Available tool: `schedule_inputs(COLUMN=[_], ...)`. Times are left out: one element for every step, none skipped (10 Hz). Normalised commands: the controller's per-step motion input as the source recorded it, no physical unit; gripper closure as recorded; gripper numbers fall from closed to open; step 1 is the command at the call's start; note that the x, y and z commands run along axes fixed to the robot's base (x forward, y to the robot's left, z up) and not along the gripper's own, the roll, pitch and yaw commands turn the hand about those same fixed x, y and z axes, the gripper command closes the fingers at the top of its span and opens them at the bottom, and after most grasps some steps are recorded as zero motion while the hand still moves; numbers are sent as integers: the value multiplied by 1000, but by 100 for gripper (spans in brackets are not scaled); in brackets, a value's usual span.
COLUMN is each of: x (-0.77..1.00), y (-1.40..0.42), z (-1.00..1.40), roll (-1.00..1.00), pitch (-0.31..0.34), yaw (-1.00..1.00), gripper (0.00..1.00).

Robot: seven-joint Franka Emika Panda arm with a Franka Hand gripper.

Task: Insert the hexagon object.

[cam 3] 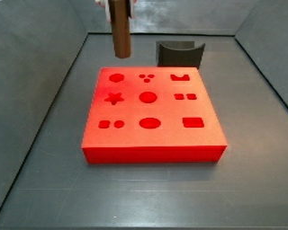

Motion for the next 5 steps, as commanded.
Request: schedule_inputs(x=[-86, -51, -57, -157, -246], y=[103, 0, 0, 0, 0], z=[-371, -286, -263, -277, -280], roll=[40, 21, 21, 63, 80], pitch=[-49, -43, -27, -9, 0], yaw=[446, 391, 283, 166, 106], gripper=[100, 100, 100, 100, 100])
